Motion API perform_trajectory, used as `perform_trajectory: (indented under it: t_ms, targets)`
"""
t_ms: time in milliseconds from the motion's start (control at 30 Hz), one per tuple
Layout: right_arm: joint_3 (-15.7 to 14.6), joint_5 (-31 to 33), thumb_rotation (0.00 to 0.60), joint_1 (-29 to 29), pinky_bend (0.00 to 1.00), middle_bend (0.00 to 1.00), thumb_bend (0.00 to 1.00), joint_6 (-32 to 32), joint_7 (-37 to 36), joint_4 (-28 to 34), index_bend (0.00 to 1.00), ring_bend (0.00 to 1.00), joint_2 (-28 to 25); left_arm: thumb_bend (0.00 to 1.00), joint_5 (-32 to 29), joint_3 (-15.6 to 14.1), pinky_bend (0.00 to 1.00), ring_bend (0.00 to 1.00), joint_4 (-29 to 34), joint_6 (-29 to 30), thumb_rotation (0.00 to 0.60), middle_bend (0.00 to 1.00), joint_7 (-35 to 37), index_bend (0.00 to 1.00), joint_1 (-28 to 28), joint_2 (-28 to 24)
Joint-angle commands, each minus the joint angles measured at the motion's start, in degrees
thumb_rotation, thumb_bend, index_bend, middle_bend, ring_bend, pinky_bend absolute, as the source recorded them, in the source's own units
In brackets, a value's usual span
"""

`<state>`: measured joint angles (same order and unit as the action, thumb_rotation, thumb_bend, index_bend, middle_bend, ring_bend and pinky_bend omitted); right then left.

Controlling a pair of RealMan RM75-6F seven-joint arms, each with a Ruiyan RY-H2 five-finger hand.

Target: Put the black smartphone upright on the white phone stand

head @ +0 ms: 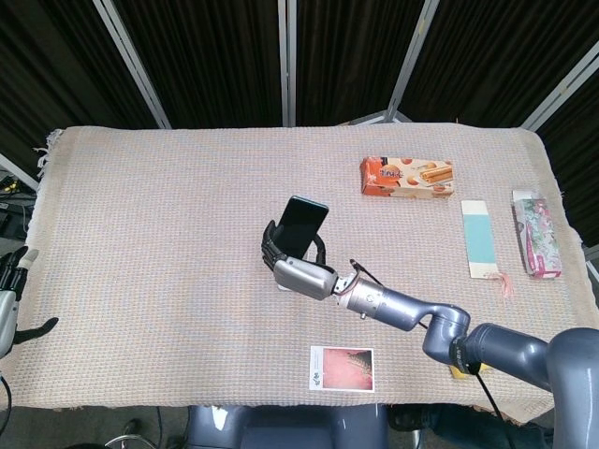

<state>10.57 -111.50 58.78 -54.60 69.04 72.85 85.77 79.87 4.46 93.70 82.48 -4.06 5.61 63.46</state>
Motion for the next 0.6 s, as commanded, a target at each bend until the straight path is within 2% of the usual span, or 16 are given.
perform_trajectory:
  t_ms: [33, 267, 400, 600]
  targets:
    - [-0.4, -0.6, 0.600, 1.0, 0.31, 0.50, 0.14, 1.2, 2.1, -1.8, 0.48, 0.42, 1.7, 0.00, -0.2, 0.0, 0.00, 0.00, -0.1, -0.2, 0.600, 0.00, 0.0, 0.00, 0.1, 0.0]
    - [-2.4, -2.0, 0.600, 2.1, 0.29, 0.49, 0.14, 3.3, 3.9, -5.2, 0.48, 0.42, 4.1, 0.00, -0.9, 0.1, 0.00, 0.00, -0.1, -0.7, 0.600, 0.00, -0.3, 0.00, 0.3, 0.1]
    - [-3.6, -2.3, 0.600, 2.1, 0.22, 0.49, 0.14, 4.1, 4.2, -6.4, 0.48, 0.41, 4.5, 0.00, -1.1, 0.0, 0.00, 0.00, -0.3, -1.2, 0.600, 0.00, -0.3, 0.00, 0.4, 0.1]
    - [-4.3, -2.4, 0.600, 2.3, 0.19, 0.49, 0.15, 4.6, 4.9, -8.7, 0.49, 0.40, 5.8, 0.00, -1.0, -0.1, 0.00, 0.00, -0.1, -1.4, 0.600, 0.00, 0.0, 0.00, 0.5, 0.0]
